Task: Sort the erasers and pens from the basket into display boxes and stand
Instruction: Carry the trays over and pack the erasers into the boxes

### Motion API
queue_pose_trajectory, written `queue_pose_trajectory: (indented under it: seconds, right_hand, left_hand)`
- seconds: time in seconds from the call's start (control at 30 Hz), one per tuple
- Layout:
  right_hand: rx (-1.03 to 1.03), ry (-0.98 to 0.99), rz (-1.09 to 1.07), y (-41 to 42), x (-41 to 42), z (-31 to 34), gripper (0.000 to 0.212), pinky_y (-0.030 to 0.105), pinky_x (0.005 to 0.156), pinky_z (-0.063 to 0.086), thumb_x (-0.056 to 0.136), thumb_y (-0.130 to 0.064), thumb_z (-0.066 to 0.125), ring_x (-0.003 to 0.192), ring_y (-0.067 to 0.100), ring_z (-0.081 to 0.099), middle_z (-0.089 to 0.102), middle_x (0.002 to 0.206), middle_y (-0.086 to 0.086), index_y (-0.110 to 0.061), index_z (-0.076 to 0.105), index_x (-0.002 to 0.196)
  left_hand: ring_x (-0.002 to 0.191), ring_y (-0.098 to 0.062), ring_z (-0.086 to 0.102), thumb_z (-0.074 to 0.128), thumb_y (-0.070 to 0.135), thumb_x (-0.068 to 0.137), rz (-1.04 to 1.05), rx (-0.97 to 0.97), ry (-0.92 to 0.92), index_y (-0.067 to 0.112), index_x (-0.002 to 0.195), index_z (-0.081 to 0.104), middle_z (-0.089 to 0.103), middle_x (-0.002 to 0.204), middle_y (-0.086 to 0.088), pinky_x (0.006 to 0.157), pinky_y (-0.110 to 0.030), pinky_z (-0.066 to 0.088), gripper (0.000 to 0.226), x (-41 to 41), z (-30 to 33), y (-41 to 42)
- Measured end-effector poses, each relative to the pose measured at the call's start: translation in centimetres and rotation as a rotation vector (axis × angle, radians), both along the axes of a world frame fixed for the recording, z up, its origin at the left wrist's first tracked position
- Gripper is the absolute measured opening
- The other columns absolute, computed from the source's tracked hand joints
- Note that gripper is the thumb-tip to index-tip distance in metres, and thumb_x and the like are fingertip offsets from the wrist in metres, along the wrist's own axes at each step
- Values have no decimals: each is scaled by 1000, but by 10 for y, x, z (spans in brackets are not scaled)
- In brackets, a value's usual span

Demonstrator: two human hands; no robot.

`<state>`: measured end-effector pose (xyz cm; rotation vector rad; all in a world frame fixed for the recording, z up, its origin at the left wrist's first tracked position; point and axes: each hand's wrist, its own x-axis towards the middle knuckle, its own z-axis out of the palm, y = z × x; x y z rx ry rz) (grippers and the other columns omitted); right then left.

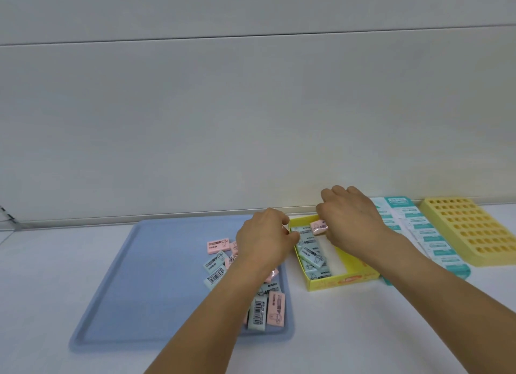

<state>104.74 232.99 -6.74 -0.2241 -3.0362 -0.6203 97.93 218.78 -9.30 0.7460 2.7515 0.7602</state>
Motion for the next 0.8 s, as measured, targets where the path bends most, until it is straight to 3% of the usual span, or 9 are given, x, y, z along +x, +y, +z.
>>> queue_pose_trajectory:
  seconds: [0.3, 0.43, 0.5, 0.57, 0.8]
  right_hand:
    - [6, -81, -34, -8, -1, -2, 21, 29, 74, 25, 86, -1, 52, 107, 24, 50, 54, 110, 4, -15, 58, 100]
    - [-32, -73, -42, -7, 5, -1, 17, 29, 71, 27, 91, -6, 50, 103, 24, 53, 55, 107, 4, -14, 59, 102]
    - [21, 44, 50, -6, 7, -5, 12, 31, 62, 27, 71, -7, 72, 81, 25, 58, 59, 85, 5, -13, 65, 77]
    - [30, 84, 85, -2, 9, -11, 36, 29, 53, 22, 36, -3, 87, 53, 24, 51, 50, 57, 3, -16, 55, 45]
    - [-30, 61, 59, 5, 8, -28, 37, 30, 52, 19, 39, -8, 89, 53, 21, 47, 38, 53, -5, -23, 55, 43]
  left_hand:
    - [111, -16, 59, 61, 44, 90, -11, 9, 28, 29, 124, 61, 69, 111, 12, 89, -32, 48, 37, 3, -3, 0]
    - [110, -16, 59, 62, 43, 89, -19, 9, 13, 30, 123, 61, 69, 109, 13, 90, -32, 49, 36, 1, -2, -1]
    - [109, -16, 59, 62, 42, 90, -26, 2, 14, 30, 123, 61, 69, 110, 12, 90, -33, 49, 36, 1, -2, 0]
    - [109, -17, 59, 61, 42, 90, -27, -8, 22, 29, 123, 61, 68, 111, 11, 90, -33, 49, 35, 2, -1, 0]
    - [108, -20, 60, 58, 43, 91, -39, -18, 50, 28, 123, 60, 67, 114, 9, 88, -32, 49, 35, 5, -2, -1]
